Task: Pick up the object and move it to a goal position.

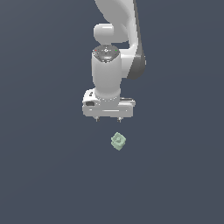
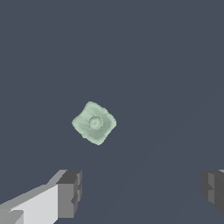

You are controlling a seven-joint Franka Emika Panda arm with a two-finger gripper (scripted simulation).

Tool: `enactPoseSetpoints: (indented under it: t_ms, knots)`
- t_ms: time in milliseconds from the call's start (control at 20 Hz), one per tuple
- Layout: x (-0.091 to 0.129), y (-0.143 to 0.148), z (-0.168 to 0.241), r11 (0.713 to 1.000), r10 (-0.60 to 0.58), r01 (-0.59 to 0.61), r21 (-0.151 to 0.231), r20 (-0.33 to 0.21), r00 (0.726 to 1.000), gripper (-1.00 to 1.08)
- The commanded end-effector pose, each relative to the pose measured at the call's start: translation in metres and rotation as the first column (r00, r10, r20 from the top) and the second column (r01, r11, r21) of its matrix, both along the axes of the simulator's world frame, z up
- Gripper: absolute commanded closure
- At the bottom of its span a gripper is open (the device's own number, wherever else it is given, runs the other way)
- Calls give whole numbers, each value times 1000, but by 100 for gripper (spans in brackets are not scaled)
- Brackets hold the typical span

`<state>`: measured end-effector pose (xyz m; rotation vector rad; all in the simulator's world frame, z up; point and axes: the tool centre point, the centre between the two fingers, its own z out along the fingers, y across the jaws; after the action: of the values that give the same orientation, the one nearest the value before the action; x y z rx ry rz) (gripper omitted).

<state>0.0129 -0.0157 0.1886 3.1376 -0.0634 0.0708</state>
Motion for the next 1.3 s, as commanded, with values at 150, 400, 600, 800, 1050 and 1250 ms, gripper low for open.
enactPoseSetpoints:
  t_ms: [150, 400, 600, 800, 1050, 1250]
  knots:
    - [-1, -1, -3, 1000, 2, -2, 1, -6, 1000, -92]
    - [-8, -4, -12, 1000, 0, 0, 6, -30, 1000, -92]
    - [-9, -4, -13, 1000, -5, 6, 7, -33, 999, -92]
    - [-7, -3, -14, 1000, 13, -13, 6, -32, 999, -92]
    - [-4, 0, -19, 997, 72, -72, 2, -34, 997, -92]
    - [0, 4, -26, 989, 149, -149, -2, -37, 988, -92]
